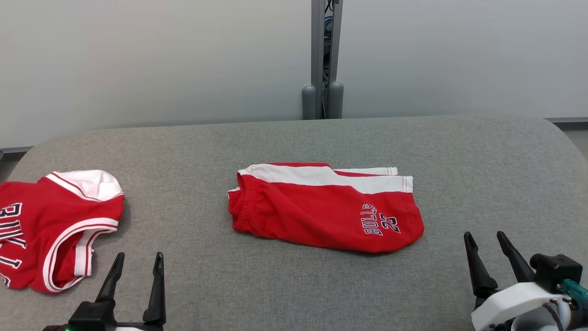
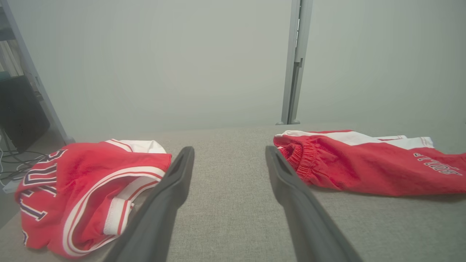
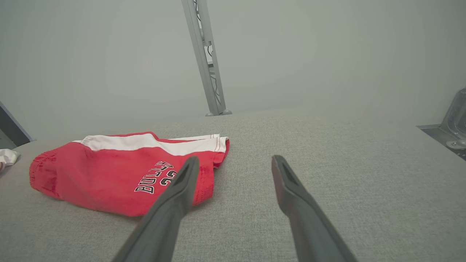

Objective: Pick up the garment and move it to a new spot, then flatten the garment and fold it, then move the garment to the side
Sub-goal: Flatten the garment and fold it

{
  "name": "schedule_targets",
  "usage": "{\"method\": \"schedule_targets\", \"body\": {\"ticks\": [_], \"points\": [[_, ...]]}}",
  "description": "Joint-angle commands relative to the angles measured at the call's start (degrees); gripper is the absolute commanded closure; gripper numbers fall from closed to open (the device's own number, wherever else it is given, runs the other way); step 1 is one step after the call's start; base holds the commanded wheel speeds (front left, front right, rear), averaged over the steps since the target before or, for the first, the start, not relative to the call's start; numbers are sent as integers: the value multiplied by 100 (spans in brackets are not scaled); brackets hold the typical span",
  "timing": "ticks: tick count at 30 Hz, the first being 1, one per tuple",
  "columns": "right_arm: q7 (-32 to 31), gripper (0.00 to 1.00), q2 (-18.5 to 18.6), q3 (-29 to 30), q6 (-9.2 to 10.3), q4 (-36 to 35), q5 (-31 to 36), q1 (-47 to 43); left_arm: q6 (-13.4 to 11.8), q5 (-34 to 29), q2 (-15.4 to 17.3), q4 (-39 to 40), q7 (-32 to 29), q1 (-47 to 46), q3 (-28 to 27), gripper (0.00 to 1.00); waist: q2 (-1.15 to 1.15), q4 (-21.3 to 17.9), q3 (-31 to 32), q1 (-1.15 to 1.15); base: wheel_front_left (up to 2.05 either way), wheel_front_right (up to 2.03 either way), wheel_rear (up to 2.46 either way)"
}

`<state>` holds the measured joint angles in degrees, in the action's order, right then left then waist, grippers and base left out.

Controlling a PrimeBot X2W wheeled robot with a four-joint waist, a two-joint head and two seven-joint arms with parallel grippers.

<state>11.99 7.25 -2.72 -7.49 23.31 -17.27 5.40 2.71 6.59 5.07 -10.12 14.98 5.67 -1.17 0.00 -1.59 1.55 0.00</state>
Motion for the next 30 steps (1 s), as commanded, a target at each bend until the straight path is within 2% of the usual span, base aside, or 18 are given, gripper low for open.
{"method": "schedule_targets", "body": {"ticks": [1,8,20,30], "points": [[-33,0,16,-5,-1,1,-14,37,-35,11,20,22,19,-30,-3,0,0,0,-5,0,0,0,0],[-331,0,156,-304,0,555,-330,607,-87,-23,-25,114,20,-127,144,0,0,59,-68,0,0,0,0],[-793,0,165,-840,-1,2494,-1040,2017,-55,-55,-81,160,20,-404,423,0,0,476,-459,0,0,0,0],[-984,0,253,-1143,-1,3935,-1318,3102,19,-78,-119,94,20,-770,666,0,0,910,-914,0,0,0,0]]}}
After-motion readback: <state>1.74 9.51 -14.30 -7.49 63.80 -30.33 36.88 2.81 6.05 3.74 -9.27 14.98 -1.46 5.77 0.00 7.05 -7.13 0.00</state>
